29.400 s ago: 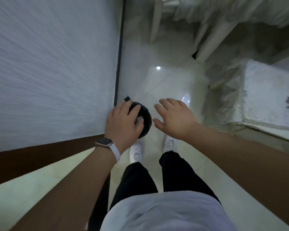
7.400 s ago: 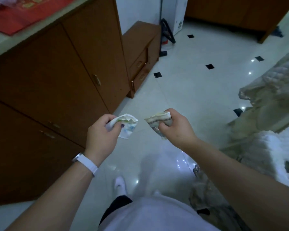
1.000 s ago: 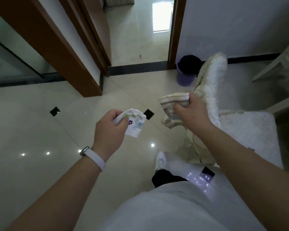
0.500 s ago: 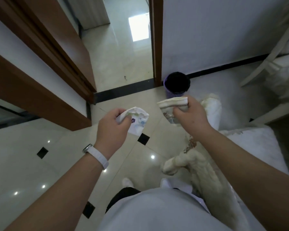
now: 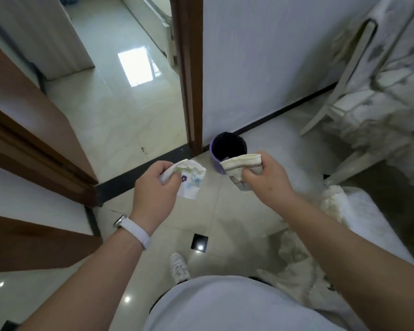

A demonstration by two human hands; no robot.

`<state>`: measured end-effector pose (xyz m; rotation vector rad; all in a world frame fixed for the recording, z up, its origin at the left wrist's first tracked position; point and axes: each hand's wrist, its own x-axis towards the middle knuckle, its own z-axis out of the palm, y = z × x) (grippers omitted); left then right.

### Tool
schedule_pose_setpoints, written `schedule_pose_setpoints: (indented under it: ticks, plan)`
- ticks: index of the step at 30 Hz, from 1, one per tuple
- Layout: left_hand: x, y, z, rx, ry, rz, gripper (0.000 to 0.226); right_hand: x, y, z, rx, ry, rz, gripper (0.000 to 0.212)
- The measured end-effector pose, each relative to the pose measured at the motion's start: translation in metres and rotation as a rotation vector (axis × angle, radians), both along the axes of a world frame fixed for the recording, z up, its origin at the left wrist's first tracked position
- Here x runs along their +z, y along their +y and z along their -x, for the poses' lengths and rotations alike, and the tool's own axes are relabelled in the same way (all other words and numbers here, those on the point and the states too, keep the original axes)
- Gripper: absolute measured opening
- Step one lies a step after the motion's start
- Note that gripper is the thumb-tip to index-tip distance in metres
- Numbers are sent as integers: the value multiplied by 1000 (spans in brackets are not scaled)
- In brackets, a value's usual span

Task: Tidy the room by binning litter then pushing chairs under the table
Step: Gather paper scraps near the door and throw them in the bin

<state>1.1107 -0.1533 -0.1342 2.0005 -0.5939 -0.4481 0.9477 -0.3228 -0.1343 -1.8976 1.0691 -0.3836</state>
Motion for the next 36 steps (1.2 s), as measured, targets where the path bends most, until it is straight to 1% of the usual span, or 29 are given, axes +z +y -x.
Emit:
schedule_pose_setpoints:
  ticks: [3,6,9,12,17,21,26,28,30,33,36]
  plan:
    - [-3,-10,-52,-53,1,-11,14,7,2,-39,-77,-14,31,19]
    - [-6,-24,-84,-97,5,-16,11,7,4,-60,-109,-4,50,21]
    - [-8,-41,-103,-151,27,1,11,4,-5,-72,-156,20,52,22]
    - [-11,-65,-117,-220,-2,-12,13,2,-23,-81,-229,18,75,19]
    - [-20,-116,-139,-285,-60,-70,23,-18,-59,-93,-299,31,7,16]
    - [-28,-164,-168,-280,-42,-136,17,-41,-105,-119,-284,54,-31,17]
    - [-31,-244,-201,-296,-86,-218,8,-61,-190,-159,-315,-12,-118,19]
    - [-28,-277,-208,-333,-92,-262,7,-60,-224,-168,-339,-29,-131,22]
    - [-28,-309,-214,-372,-121,-296,9,-62,-255,-169,-381,-28,-122,19]
    - [-28,-359,-218,-459,-164,-296,11,-67,-293,-165,-422,-4,-111,12]
    - [-27,-393,-218,-543,-182,-303,6,-71,-313,-160,-464,10,-142,11]
